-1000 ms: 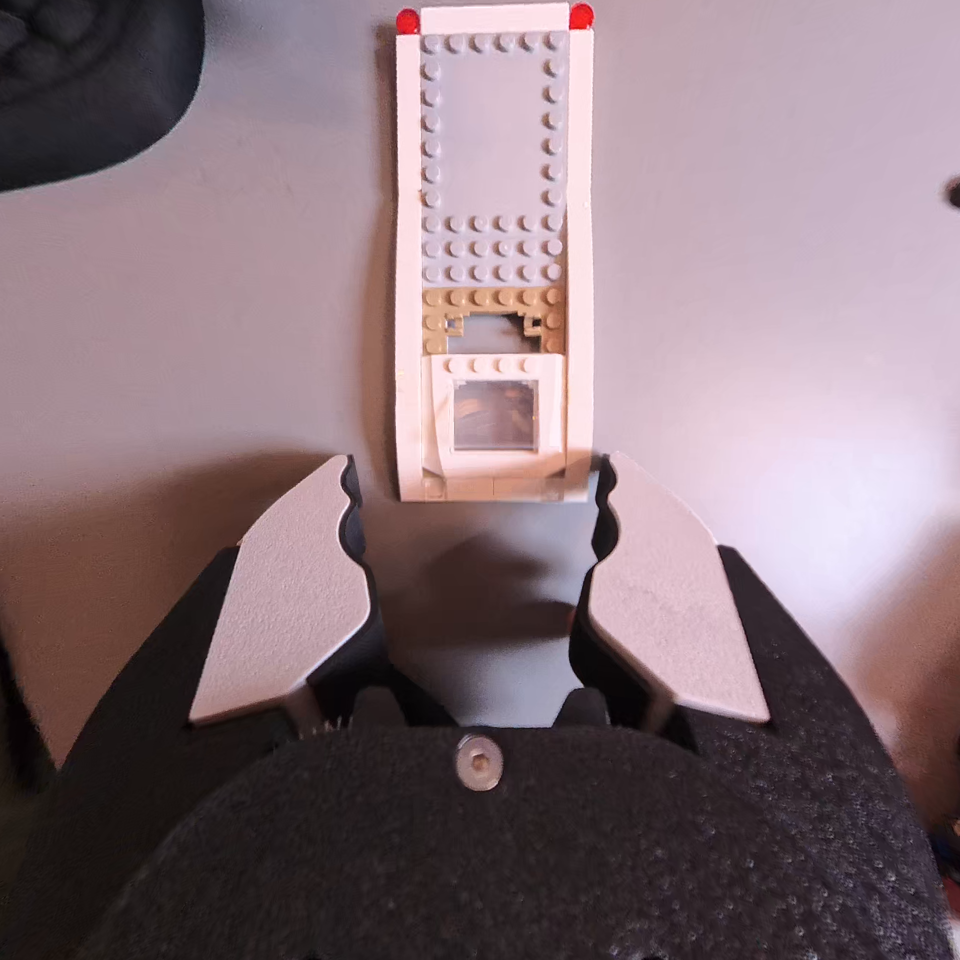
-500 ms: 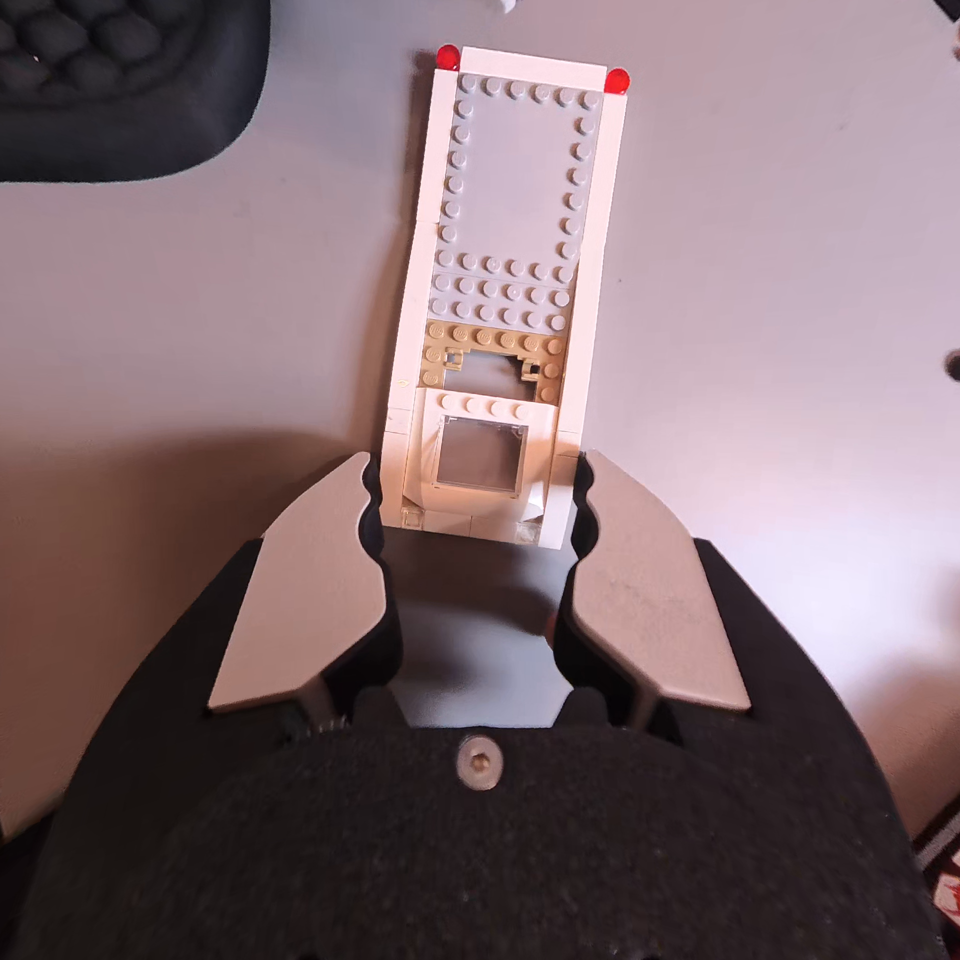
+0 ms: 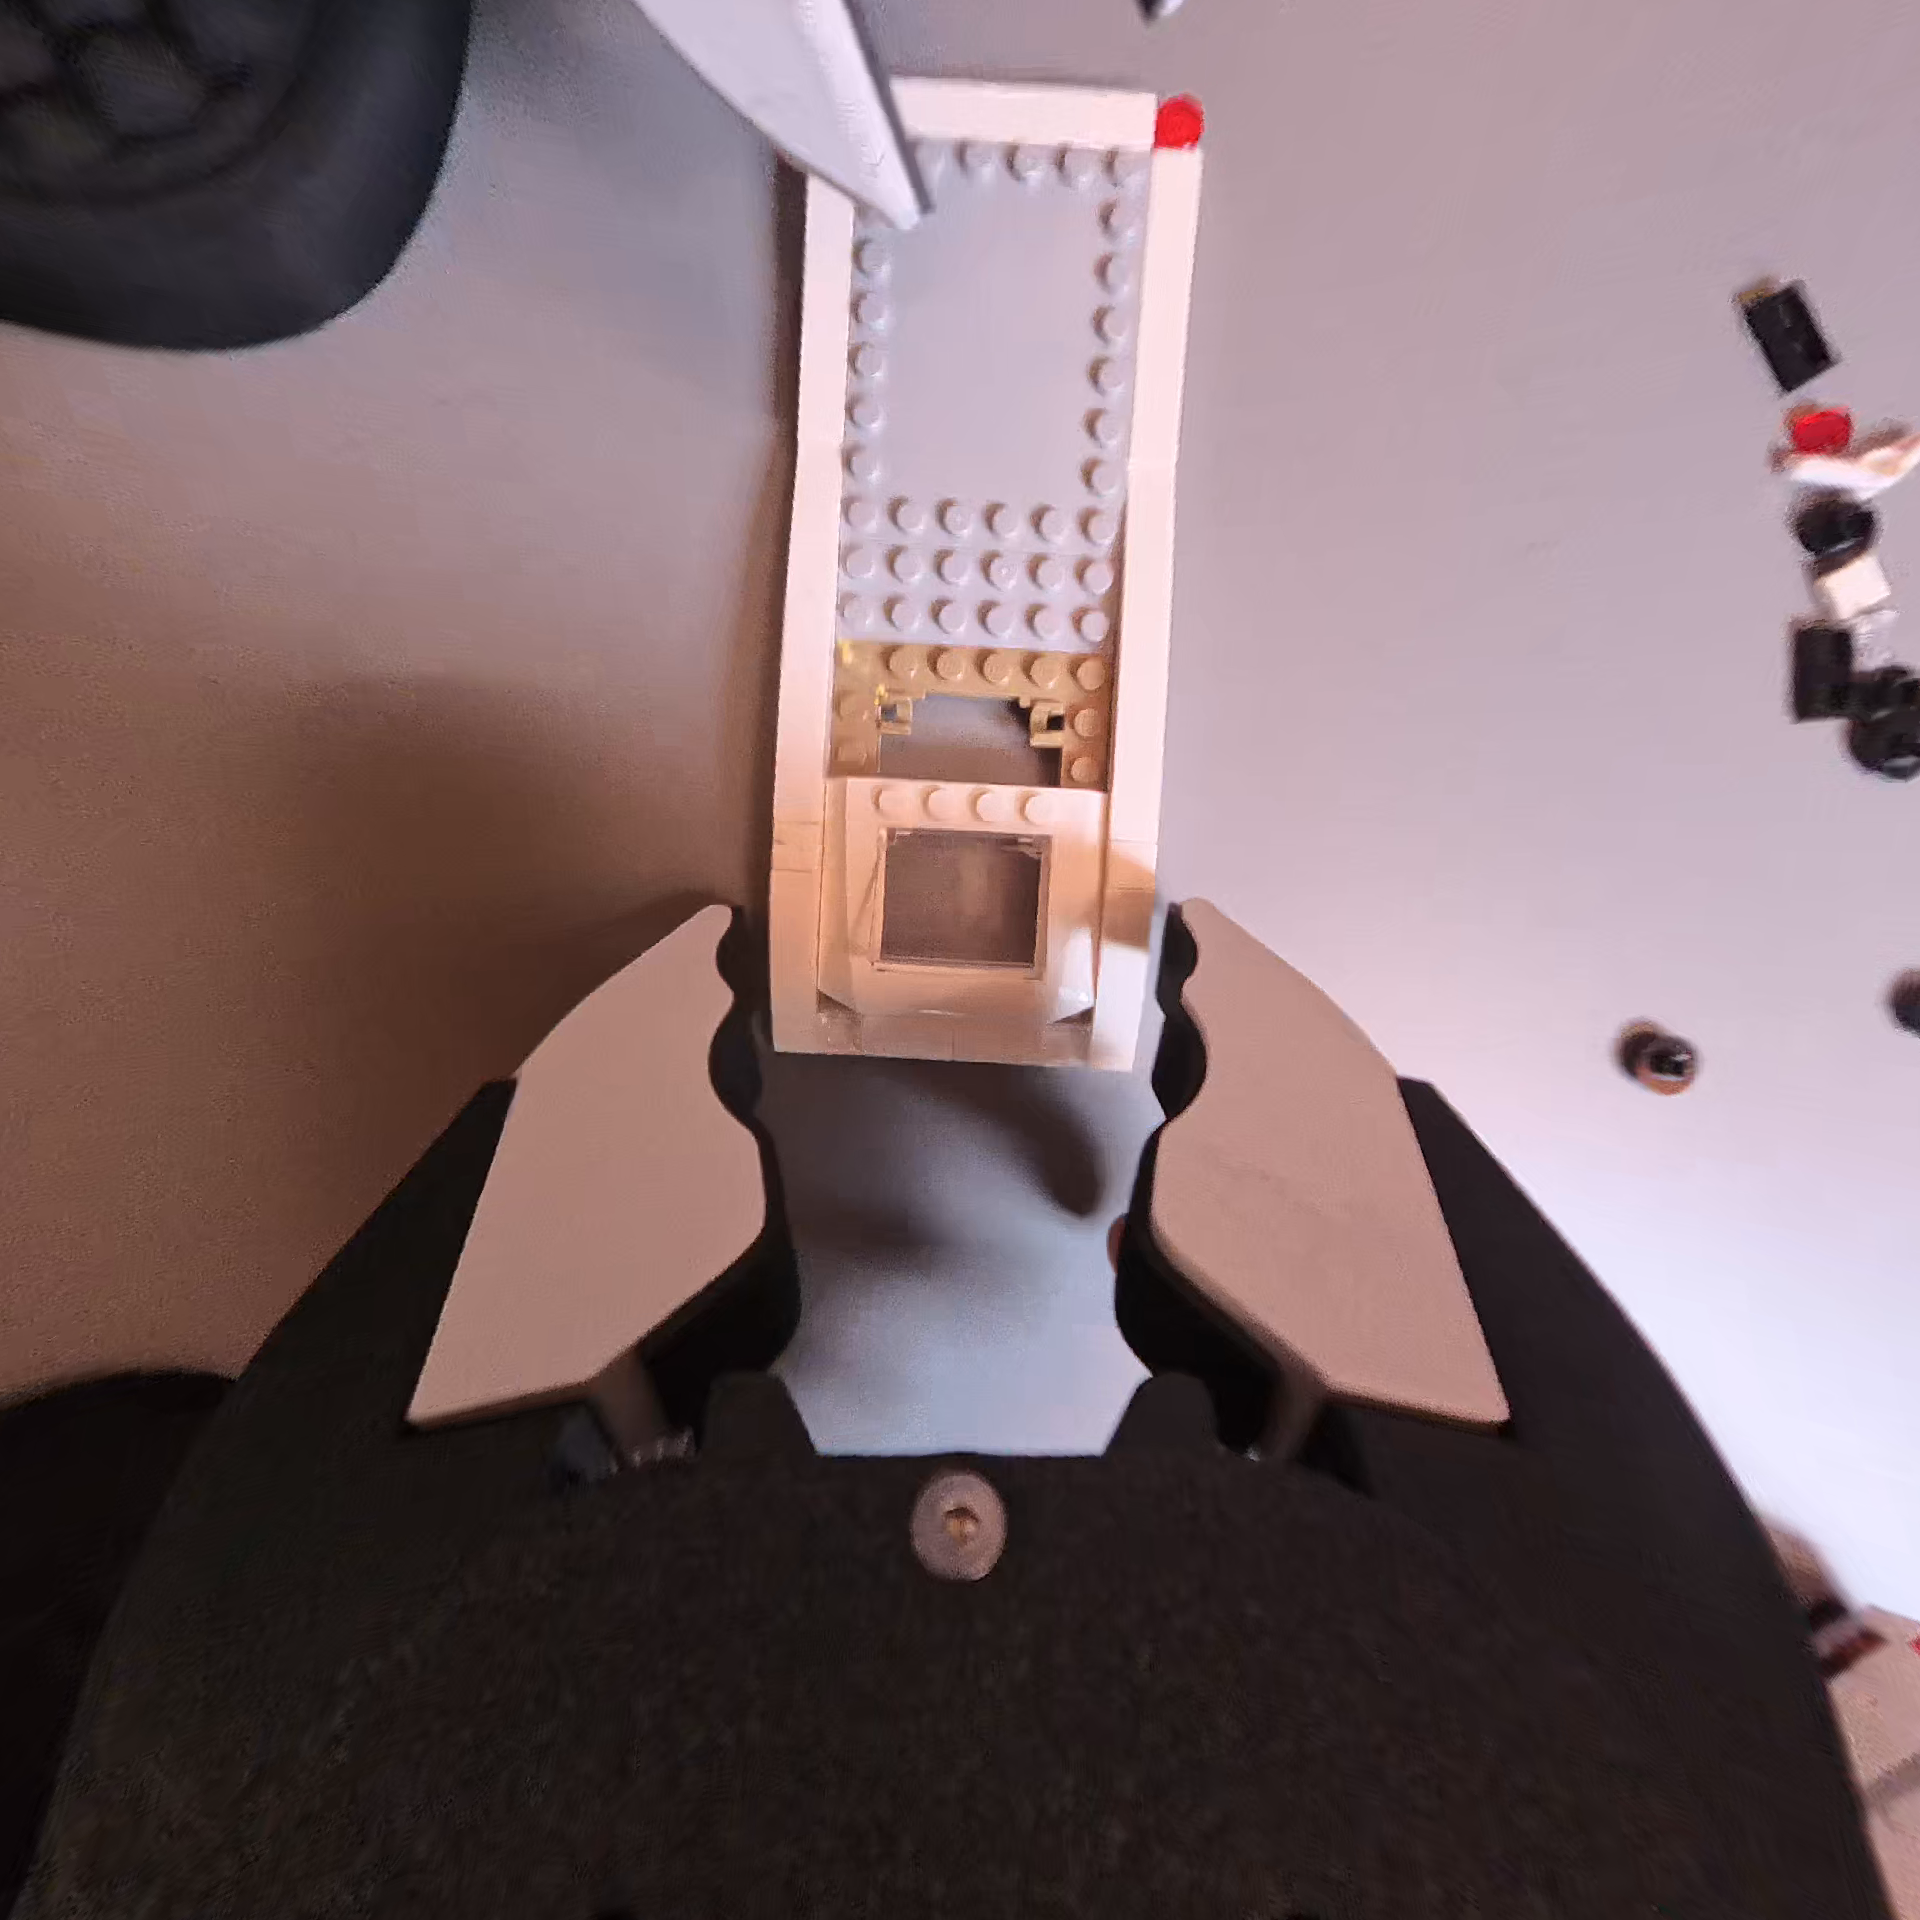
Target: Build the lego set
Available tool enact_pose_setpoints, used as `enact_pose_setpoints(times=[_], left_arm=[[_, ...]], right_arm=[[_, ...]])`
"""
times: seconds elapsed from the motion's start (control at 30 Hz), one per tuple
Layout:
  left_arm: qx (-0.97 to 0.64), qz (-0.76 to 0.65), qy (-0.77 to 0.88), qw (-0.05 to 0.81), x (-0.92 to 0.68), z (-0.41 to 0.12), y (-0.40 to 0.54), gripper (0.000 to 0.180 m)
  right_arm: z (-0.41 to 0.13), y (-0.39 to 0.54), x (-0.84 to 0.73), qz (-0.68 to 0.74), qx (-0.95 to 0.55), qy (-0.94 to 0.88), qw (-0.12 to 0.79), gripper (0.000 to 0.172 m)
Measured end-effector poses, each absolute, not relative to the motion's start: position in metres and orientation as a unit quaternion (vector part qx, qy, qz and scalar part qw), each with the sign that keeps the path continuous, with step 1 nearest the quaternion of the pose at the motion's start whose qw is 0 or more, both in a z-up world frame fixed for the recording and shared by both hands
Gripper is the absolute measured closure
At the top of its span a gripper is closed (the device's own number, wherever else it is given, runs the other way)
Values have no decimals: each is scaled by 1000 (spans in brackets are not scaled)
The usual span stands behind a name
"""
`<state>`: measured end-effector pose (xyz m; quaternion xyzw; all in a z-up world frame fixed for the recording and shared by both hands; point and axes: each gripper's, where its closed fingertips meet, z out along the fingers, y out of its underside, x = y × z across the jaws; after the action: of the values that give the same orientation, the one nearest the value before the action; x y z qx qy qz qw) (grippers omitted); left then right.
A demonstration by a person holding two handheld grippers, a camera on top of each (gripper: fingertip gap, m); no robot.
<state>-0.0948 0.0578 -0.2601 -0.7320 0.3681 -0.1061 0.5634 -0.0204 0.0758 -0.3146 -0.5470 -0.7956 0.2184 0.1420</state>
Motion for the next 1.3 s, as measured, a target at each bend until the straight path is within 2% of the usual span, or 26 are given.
enact_pose_setpoints(times=[0.1, 0.2, 0.3, 0.4, 0.5, 0.63, 0.77, 0.87, 0.97, 1.07, 1.13, 1.17, 1.2, 1.3], left_arm=[[-727, -97, 347, 585, -102, -250, 62, 155], [-718, -76, 311, 618, -112, -232, 68, 155], [-713, -31, 272, 646, -124, -215, 78, 155], [-706, 11, 245, 664, -133, -197, 87, 155], [-702, 22, 220, 676, -138, -181, 94, 155], [-694, 48, 210, 687, -145, -162, 100, 157], [-701, 103, 198, 677, -169, -127, 125, 160], [-746, 118, 181, 630, -198, -104, 170, 153], [-787, 129, 170, 579, -232, -100, 226, 144], [-810, 170, 192, 527, -255, -115, 267, 144], [-818, 194, 205, 502, -263, -126, 282, 148], [-812, 212, 203, 504, -267, -125, 286, 155], [-806, 223, 201, 510, -270, -123, 288, 163], [-804, 182, 195, 532, -264, -127, 290, 178]], right_arm=[[-277, 98, -41, 264, -550, -765, 206, 97], [-208, 169, -76, 299, -598, -647, 367, 110], [-143, 258, -90, 300, -635, -490, 517, 116], [-112, 327, -97, 258, -653, -399, 591, 116], [-107, 362, -113, 259, -674, -348, 598, 120], [-103, 376, -123, 220, -657, -340, 635, 159], [-108, 376, -114, 248, -656, -322, 636, 159], [-117, 378, -104, 263, -666, -305, 628, 156], [-130, 381, -92, 269, -686, -282, 615, 151], [-146, 381, -86, 298, -705, -259, 589, 148], [-158, 380, -83, 322, -728, -249, 552, 146], [-158, 381, -78, 328, -736, -233, 545, 136], [-152, 382, -69, 317, -733, -224, 559, 129], [-108, 367, -55, 282, -661, -237, 653, 129]])
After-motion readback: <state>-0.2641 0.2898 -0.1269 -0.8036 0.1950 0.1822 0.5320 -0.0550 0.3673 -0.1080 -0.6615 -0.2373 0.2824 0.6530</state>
